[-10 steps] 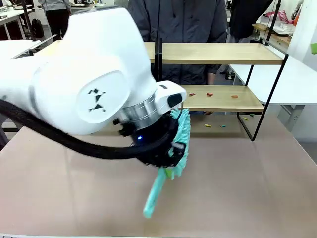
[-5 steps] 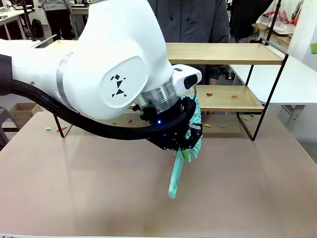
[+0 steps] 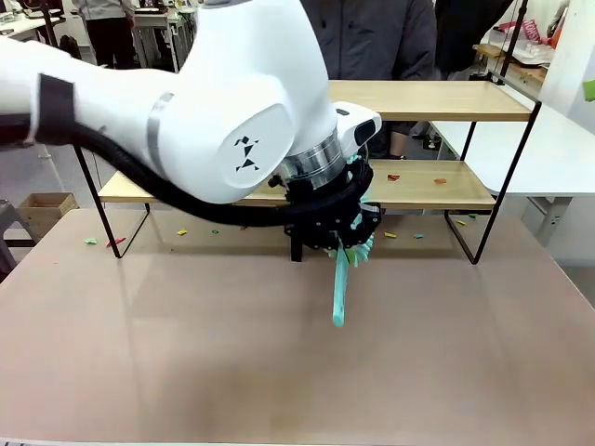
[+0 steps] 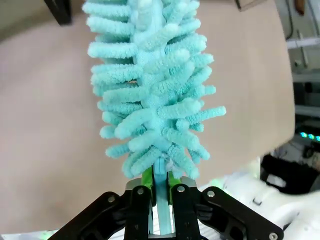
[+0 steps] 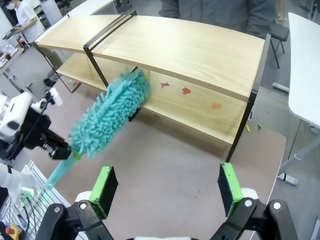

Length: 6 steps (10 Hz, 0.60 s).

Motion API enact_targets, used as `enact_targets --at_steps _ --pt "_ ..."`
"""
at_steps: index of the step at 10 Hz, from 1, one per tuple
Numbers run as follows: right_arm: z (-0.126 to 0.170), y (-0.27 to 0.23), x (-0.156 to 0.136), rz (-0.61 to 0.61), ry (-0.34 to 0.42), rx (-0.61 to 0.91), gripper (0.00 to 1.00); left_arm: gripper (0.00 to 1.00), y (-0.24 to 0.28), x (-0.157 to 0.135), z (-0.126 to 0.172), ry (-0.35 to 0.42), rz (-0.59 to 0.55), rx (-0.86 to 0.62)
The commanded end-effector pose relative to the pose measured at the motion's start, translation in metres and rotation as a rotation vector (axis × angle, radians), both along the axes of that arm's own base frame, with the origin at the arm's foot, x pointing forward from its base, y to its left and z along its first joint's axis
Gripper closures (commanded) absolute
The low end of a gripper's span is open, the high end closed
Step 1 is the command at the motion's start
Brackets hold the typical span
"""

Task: Clean the shelves.
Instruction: Clean another randomly selected level of the Shelf with the Duster.

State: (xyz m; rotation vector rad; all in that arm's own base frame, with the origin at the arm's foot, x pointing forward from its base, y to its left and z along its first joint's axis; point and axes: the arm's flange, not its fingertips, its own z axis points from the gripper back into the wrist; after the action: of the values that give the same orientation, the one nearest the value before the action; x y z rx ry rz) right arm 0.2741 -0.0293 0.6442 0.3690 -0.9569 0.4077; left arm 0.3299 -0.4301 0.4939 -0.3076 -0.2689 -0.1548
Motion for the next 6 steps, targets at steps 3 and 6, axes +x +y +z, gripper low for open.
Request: enact_targets --at_steps 3,6 --pt "0.001 -0.001 0.001 0.015 -0.008 0.006 0.0 0.87 -0.045 0.067 0.005 0.012 0.1 0.058" --pt "0.001 -0.001 0.001 0.015 -0.008 0.006 0.0 0.87 -0.067 0.103 -0.002 0.1 0.037 0.07"
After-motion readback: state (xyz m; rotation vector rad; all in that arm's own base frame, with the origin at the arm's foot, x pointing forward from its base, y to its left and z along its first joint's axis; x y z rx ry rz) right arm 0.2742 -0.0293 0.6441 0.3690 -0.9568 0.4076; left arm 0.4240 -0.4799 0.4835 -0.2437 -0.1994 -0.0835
